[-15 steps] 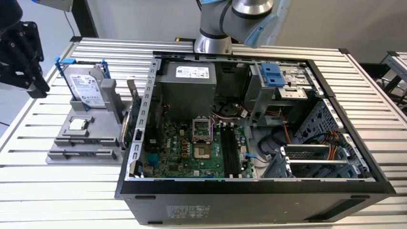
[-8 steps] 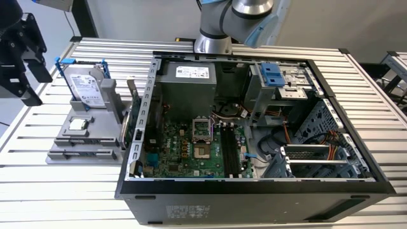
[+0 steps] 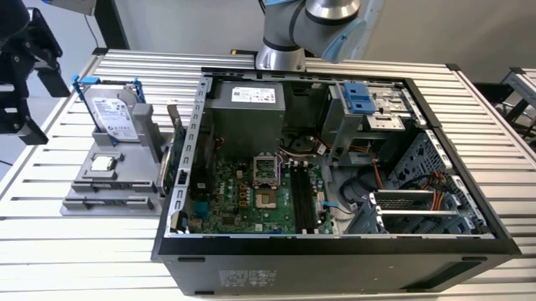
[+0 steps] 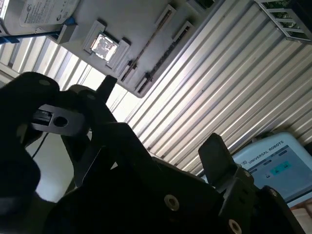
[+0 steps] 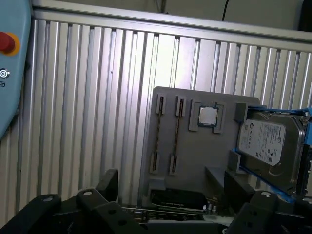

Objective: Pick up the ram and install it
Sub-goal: 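Pick up the ram and move it above insertion slot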

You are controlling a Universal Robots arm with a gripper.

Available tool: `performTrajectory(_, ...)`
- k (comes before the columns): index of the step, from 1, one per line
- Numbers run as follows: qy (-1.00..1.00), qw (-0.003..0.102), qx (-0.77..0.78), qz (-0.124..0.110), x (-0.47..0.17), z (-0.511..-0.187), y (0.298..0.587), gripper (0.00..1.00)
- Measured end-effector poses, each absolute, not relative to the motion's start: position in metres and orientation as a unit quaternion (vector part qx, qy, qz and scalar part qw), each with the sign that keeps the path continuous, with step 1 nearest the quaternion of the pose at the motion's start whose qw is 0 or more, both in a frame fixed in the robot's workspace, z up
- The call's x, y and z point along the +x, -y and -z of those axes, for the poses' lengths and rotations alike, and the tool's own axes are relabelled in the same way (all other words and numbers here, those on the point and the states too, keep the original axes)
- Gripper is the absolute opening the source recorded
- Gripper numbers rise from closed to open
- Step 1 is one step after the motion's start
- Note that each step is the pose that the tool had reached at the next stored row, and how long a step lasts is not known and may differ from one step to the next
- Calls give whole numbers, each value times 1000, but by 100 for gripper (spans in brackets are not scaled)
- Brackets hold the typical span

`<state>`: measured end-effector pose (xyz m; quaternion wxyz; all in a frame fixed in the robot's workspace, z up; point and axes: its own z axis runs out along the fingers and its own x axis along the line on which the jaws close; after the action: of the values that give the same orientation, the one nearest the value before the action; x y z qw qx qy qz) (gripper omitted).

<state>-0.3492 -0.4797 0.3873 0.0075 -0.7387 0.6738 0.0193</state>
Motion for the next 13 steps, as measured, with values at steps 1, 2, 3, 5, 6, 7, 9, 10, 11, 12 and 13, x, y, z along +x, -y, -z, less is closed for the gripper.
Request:
performTrajectory(1,-674,8,-739,-19,-349,-387,480,0)
performTrajectory(2,-674,8,-739,-19,-349,-387,480,0)
performTrajectory(3,-674,8,-739,-19,-349,-387,480,0)
performTrajectory(5,-674,7,-739,-19,-349,-387,480,0)
performTrajectory(6,-674,7,-739,-19,-349,-387,480,0)
performTrajectory(7,-674,7,-739,-19,-349,-387,480,0)
performTrajectory(9,-674,7,-739,-19,-349,-387,480,0)
performTrajectory(10,-674,7,-739,-19,-349,-387,480,0)
performTrajectory(11,-674,7,-739,-19,-349,-387,480,0)
performTrajectory(12,-674,7,-739,-19,-349,-387,480,0)
performTrajectory(13,-674,7,-739,-19,-349,-387,480,0)
